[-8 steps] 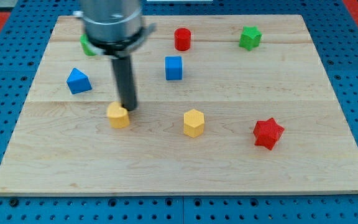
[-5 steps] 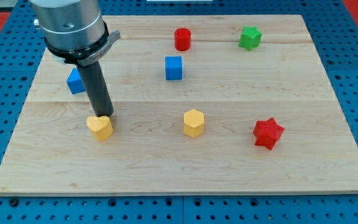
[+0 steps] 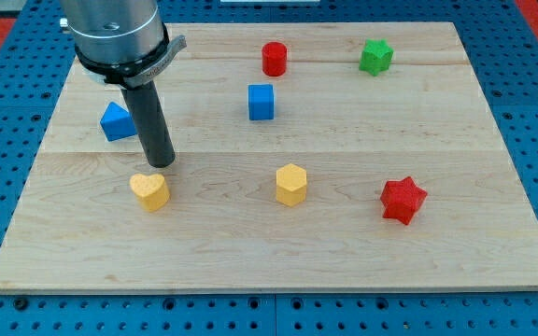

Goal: Push red star diagonally below yellow hexagon

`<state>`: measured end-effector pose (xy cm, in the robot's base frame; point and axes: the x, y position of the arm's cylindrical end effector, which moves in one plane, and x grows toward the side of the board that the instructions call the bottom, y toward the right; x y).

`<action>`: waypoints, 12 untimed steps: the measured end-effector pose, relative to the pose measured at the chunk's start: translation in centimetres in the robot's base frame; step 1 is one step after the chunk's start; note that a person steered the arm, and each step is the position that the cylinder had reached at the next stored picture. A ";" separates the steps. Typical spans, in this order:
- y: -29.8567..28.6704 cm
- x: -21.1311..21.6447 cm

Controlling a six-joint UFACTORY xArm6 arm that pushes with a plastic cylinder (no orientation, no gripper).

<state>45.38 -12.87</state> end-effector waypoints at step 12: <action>27.7 3.7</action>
